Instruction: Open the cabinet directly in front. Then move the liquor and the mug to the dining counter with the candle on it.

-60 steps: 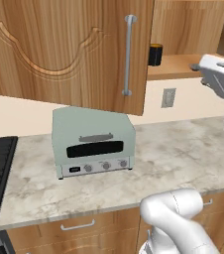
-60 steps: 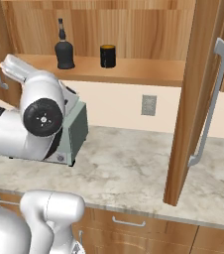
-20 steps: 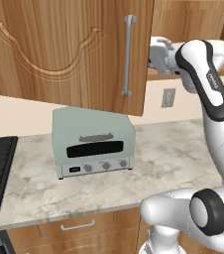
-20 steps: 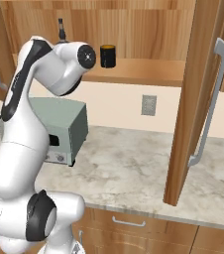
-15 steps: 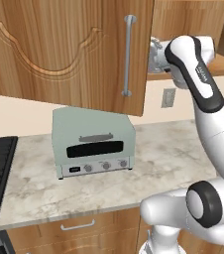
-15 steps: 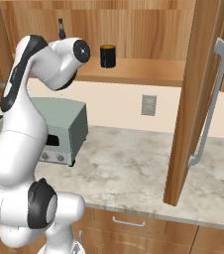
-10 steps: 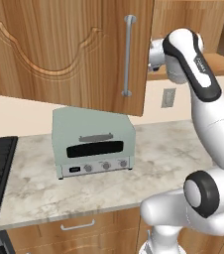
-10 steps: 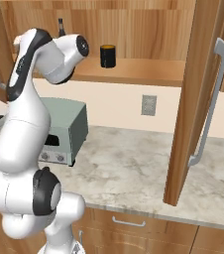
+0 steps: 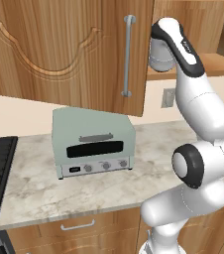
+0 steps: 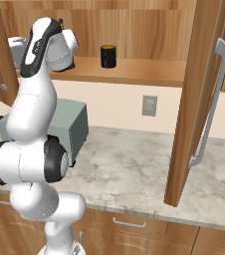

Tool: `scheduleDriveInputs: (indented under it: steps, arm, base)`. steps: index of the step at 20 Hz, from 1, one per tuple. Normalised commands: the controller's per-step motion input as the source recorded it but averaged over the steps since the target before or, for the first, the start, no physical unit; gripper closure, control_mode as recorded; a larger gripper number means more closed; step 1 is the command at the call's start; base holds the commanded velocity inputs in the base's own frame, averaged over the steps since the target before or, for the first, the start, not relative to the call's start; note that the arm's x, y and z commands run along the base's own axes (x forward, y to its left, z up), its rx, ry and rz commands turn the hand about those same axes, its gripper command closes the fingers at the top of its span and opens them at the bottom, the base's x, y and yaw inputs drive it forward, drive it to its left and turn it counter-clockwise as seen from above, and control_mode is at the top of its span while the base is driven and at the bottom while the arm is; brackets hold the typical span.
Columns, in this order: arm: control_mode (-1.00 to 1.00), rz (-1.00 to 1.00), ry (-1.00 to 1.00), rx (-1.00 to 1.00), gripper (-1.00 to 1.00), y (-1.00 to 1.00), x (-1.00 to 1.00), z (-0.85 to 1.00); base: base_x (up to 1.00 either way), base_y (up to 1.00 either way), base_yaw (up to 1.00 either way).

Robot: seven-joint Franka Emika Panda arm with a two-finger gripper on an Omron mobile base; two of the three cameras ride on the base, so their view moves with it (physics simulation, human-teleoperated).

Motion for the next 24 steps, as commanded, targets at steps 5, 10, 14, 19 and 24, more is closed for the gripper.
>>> scheduleDriveInputs:
  steps: [5, 10, 14, 19, 24]
  arm:
    - [-1.00, 0.53, -0.05, -0.07, -1.00, 0.71, -0.80, 0.00]
    - [-1.00, 0.22, -0.32, 0.05, -1.00, 0.80, -1.00, 0.00]
    - [-1.00, 0.03, -0.52, 0.18, -1.00, 0.97, -1.00, 0.00]
    - [-1.00, -0.01, -0.49, 0.26, -1.00, 1.00, -0.50, 0.04]
    - [-1.00, -0.02, -0.43, 0.33, -1.00, 1.00, -0.11, 0.06]
  base:
    - [0.00, 0.00, 0.00]
    - [0.00, 0.00, 0.00]
    - [0.00, 0.00, 0.00]
    - [0.00, 0.00, 0.00]
    - [0.00, 0.00, 0.00]
